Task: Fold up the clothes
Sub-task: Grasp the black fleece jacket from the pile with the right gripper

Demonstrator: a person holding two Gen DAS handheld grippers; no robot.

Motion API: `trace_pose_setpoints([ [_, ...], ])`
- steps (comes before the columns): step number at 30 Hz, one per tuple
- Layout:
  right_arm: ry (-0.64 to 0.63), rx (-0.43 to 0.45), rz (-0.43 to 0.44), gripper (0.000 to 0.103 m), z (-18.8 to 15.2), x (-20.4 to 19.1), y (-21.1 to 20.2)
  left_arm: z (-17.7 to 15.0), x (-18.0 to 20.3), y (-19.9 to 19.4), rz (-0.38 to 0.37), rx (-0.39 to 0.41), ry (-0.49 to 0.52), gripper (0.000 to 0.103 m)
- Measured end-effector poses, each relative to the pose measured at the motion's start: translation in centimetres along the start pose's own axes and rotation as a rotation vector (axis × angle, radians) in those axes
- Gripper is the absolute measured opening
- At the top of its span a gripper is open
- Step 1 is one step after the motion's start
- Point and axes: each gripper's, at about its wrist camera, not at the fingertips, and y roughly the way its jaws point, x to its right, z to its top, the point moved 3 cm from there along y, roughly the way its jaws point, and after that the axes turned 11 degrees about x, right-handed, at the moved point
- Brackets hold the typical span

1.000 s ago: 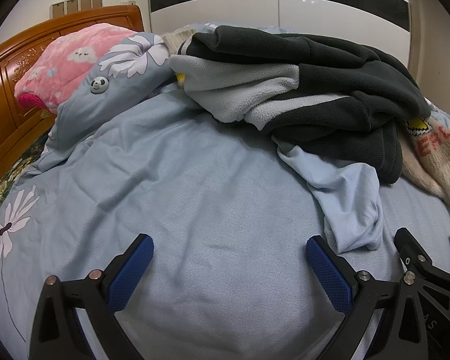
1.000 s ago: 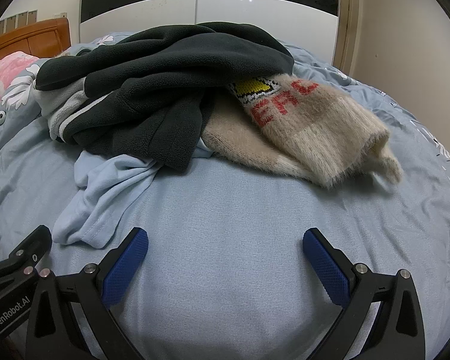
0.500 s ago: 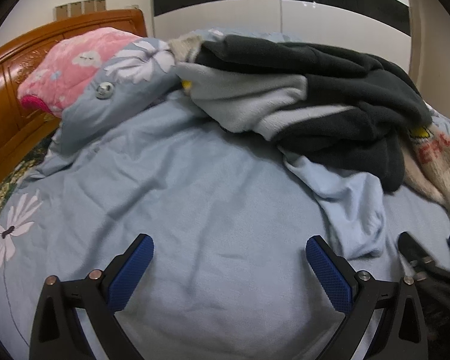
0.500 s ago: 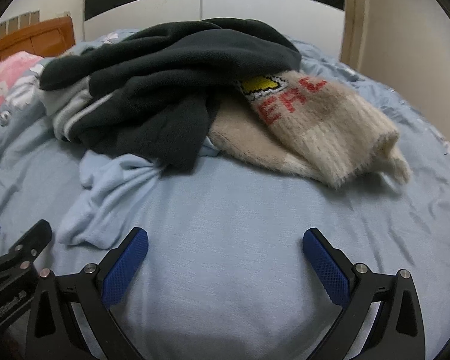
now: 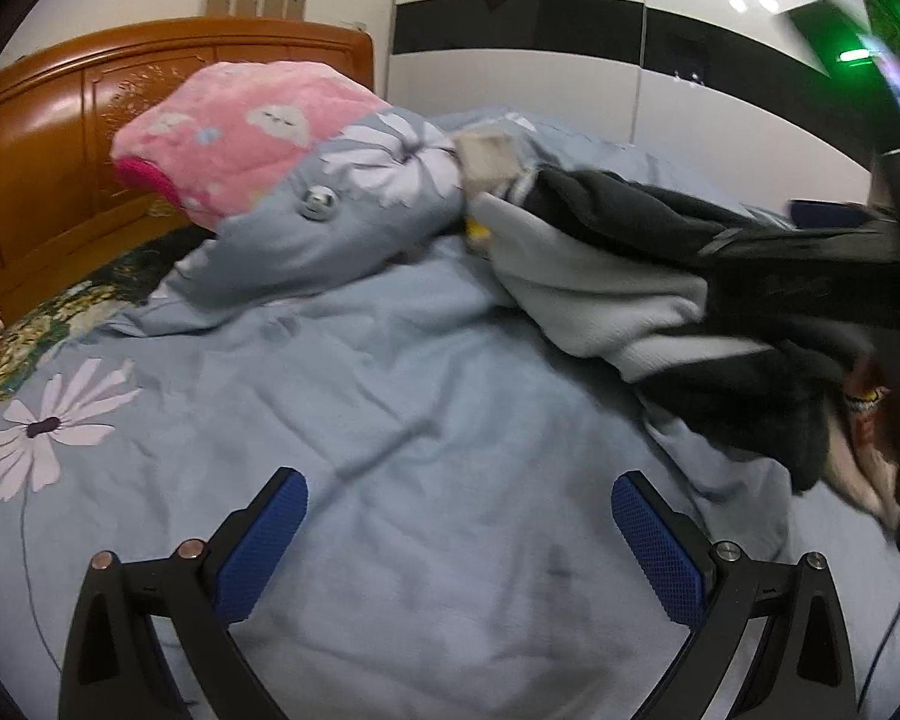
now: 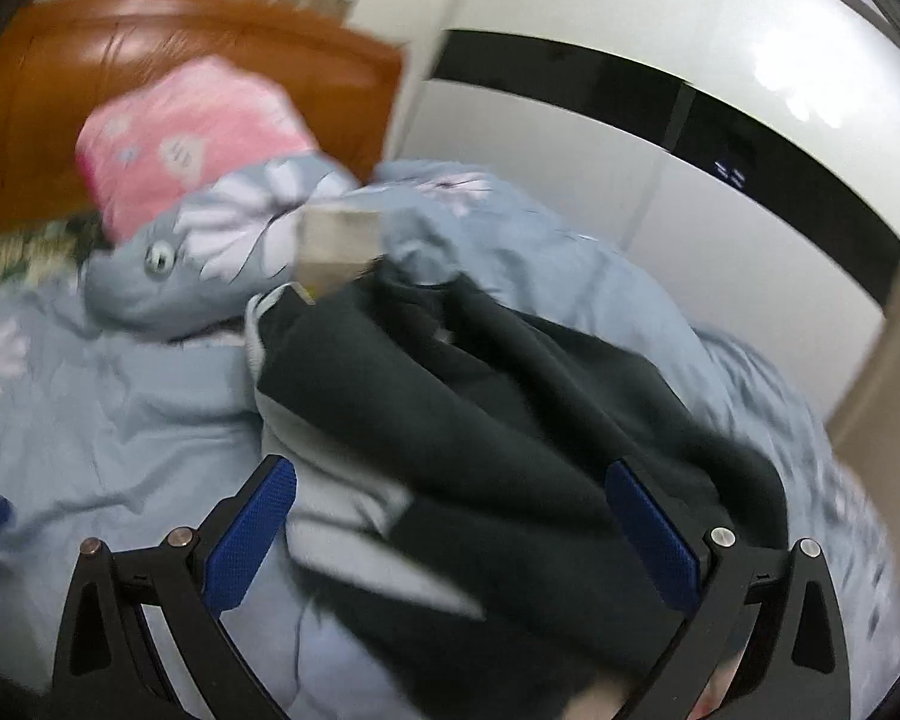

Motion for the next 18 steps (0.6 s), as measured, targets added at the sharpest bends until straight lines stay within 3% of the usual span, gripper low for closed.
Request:
trace_pose_setpoints([
  [5, -0.096, -0.037, 0.041, 0.1, 0.8, -2.7, 3.6, -0.1, -2.3, 0.4, 0.065, -0.039, -0.024, 0.103],
  [9, -0.084, -0.101, 0.002, 0.054, 1.4, -2.3, 6.1, -0.1, -3.7, 0.2, 0.087, -0.035, -0.049, 0.103],
  [13, 0.095, -0.145, 0.054, 0.015, 1.9, -0.7, 4.9, -0.2, -5.2, 0.3, 0.07, -0.053, -0.128, 0.103],
  [18, 0.309, -0.195, 0.121, 0.01, 2.7, 1.2, 3.0, 0.3, -6.9, -0.4, 0.071, -0.039, -0.176, 0.103],
])
